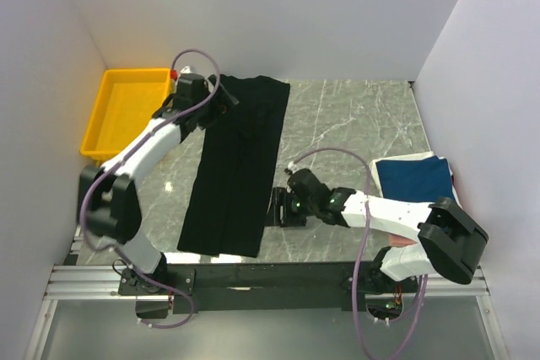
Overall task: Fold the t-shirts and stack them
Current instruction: Fold the tshirt
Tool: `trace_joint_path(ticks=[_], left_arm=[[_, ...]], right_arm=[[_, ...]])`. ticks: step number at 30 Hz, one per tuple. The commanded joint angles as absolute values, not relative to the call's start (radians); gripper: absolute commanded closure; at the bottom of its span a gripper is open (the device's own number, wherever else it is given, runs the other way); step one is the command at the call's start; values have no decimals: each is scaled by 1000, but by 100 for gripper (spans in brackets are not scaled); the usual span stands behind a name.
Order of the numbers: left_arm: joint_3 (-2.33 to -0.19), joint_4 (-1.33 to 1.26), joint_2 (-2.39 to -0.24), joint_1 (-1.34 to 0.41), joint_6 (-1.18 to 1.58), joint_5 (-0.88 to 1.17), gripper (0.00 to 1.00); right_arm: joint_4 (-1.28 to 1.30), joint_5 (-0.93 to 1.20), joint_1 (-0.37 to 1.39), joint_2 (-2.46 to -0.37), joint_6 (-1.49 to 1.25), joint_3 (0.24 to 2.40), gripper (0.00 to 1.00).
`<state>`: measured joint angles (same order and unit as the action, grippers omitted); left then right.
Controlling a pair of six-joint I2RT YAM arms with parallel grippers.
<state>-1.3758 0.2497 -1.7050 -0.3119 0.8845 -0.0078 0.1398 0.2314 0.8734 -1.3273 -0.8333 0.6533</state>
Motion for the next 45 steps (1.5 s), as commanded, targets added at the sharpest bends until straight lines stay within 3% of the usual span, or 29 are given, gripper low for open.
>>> trace_joint_path(ticks=[1,11,18,20,22,23,26,36,45], left_arm=[[-1267,233,-1553,-314,900,-51,6],[-968,281,-1203,-314,922,-100,7],[-873,328,-1078,-314,923,-120,7],[-842,328,-1051,-314,928,-106,8],[-828,336,-1039,-314,927,-106,8],[-816,340,-1028,-314,925,-94,9],[-790,348,-1014,-314,919,-42,10],[-654,422,-963,-391,972,11,23],[-583,691,-902,-687,1196,-138,44]], right_arm=[[51,177,952,-1348,-925,635,35],[20,137,1140,-1502,-996,679,38],[23,112,1164,-1566,-1014,712,42],[20,115,1164,-1575,-1012,718,50],[28,114,1163,-1574,-1015,713,68],[41,109,1157,-1563,-1014,706,82],[40,103,1114,-1496,-1012,638,96],[140,90,1009,-1158,-996,359,100],[195,149,1008,-983,-1008,259,100]])
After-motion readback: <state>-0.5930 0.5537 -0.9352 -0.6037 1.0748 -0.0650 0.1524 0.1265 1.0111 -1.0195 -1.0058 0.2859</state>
